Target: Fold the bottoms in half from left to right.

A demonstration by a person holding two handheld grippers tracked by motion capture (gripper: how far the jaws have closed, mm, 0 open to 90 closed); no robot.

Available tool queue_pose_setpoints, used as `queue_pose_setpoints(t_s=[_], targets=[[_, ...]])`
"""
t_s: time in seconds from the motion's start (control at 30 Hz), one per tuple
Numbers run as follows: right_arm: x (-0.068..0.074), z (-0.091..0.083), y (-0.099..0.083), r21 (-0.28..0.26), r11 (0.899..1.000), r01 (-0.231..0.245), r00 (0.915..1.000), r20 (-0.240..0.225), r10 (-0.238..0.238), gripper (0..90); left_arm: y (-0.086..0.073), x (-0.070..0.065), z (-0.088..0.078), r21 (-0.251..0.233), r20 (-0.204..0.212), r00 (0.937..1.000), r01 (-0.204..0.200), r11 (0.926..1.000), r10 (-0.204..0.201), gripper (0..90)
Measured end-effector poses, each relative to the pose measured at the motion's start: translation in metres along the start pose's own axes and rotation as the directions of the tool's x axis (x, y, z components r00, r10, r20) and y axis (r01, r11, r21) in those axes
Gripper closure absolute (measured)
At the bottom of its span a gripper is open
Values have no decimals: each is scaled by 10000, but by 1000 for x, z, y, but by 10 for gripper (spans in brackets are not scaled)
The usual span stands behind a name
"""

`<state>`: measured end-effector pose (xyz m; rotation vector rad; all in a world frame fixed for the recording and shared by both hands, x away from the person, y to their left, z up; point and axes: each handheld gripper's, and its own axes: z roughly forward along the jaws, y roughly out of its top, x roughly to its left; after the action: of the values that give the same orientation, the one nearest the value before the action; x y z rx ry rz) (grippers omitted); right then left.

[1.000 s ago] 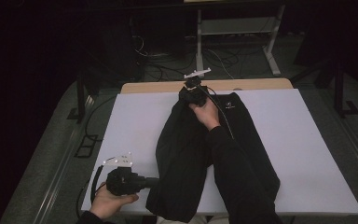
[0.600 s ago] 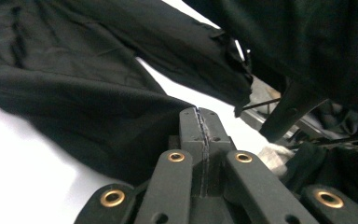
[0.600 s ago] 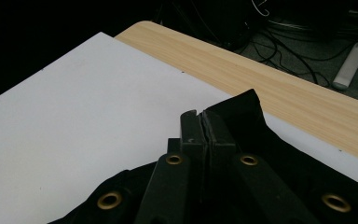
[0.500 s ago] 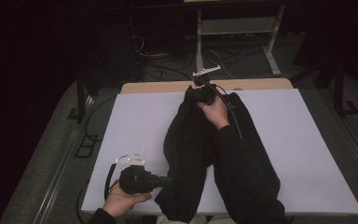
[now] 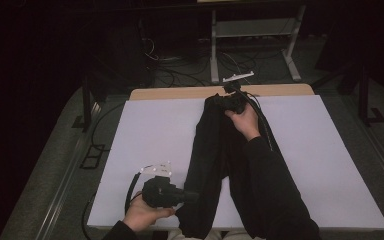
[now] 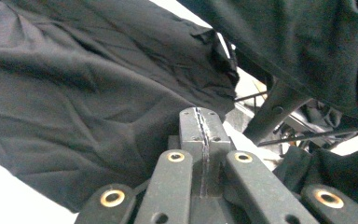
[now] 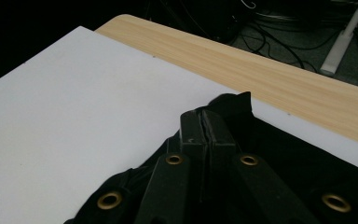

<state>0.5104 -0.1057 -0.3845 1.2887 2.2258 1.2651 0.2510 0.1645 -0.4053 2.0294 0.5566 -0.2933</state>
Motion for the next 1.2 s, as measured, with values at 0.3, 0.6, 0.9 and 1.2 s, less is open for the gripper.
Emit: queue_pose_setpoints(t_s=[0.3,0.6,0.9,1.2], targets=[[-19,-13,-4,219,9996,-190,9998,92,188,867,15,-11,24,216,558,9983,-185,9996,173,889],[-45,-22,-6,553,9982,-224,9996,171,215,867,31,-18,48,284,867,9956,-381,9989,355,889],[-62,-29,0,734,9973,-78,9999,82,72,867,42,-24,76,322,1181,9918,-528,9981,487,888],[-76,-36,13,939,9953,244,9997,-103,-236,866,60,-33,102,75,1390,9881,-674,9977,657,889]])
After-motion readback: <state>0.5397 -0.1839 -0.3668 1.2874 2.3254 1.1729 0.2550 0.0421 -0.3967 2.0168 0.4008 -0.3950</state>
